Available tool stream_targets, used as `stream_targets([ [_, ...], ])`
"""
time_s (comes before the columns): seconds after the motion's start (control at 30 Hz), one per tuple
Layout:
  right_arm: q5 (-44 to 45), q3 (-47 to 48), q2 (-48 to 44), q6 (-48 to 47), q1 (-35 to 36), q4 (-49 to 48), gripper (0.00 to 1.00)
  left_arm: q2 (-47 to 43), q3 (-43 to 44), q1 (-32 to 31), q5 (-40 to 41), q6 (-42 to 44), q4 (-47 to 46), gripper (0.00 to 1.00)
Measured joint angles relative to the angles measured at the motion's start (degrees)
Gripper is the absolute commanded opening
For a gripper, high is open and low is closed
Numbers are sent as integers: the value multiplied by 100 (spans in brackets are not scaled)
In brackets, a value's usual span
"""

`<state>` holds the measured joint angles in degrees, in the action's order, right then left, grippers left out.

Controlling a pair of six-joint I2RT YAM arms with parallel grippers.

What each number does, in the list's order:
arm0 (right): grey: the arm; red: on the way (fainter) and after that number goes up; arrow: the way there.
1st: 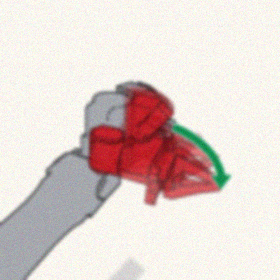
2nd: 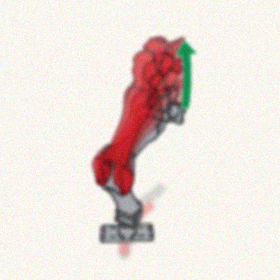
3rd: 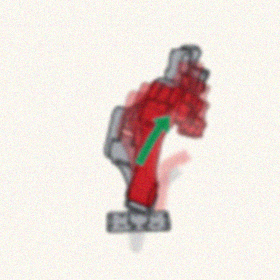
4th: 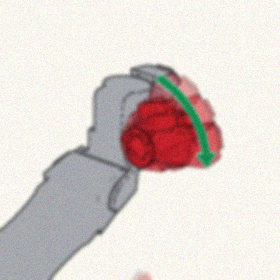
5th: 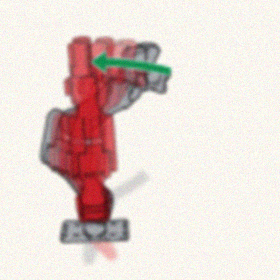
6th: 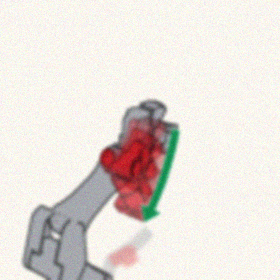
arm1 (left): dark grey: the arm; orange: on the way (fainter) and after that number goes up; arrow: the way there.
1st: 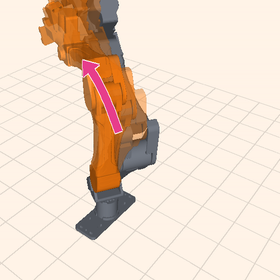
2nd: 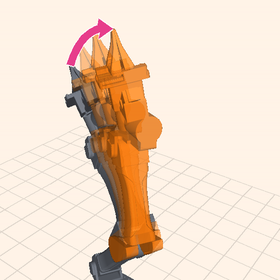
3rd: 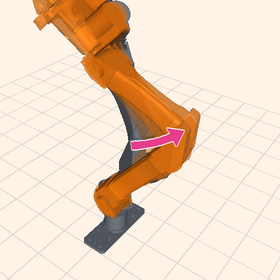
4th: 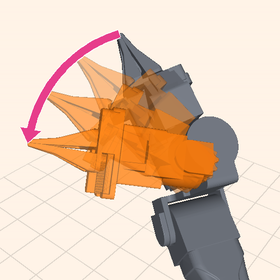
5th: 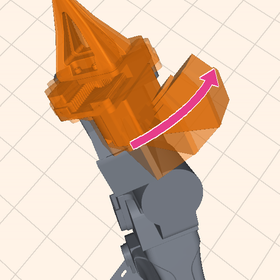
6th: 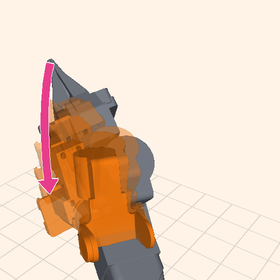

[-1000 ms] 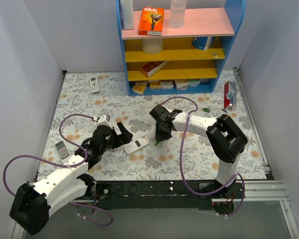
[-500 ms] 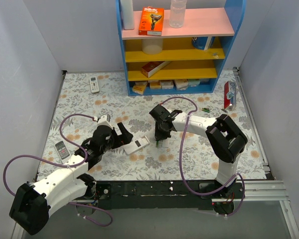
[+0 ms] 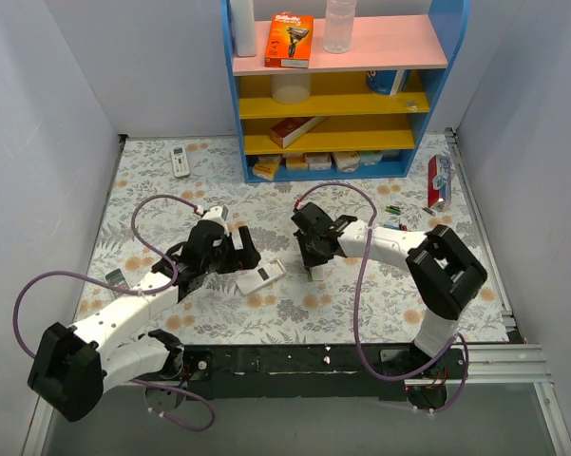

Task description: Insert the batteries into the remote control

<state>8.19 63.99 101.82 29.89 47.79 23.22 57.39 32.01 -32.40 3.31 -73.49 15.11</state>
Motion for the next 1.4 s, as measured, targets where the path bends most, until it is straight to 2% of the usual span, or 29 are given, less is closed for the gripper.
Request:
stream_targets([
  [0.4,-240,-610,-1248,-1215,0,-1158,1,1681,962,-116,-503,1379,568,98],
  [0.57,-293,-907,-1569,-1425,0,-1517,1,2332,1182,-529,-402,1676,608,97],
  [0.7,-306,-1165,-1856,-1530,-11,-1637,1,2787,1349,-1145,4,1856,678,87],
  [0.8,-284,-1322,-2138,-1596,-20,-1711,1,3008,1416,-1298,238,1893,717,82],
  [0.9,-238,-1460,-2472,-1652,-42,-1757,1,3123,1493,-1344,420,1934,715,70],
  [0.93,-227,-1504,-2570,-1661,-55,-1792,1,3180,1526,-1366,470,1963,697,61],
  [1.03,-179,-1665,-2905,-1676,-120,-1891,1,3335,1663,-1460,527,2061,640,54],
  [1.2,17,-1862,-3259,-1687,-229,-1917,1,3591,1884,-1797,461,2243,448,56],
  [1.4,258,-2114,-3659,-1740,-328,-1947,1,3709,1952,-2033,326,2339,101,88],
])
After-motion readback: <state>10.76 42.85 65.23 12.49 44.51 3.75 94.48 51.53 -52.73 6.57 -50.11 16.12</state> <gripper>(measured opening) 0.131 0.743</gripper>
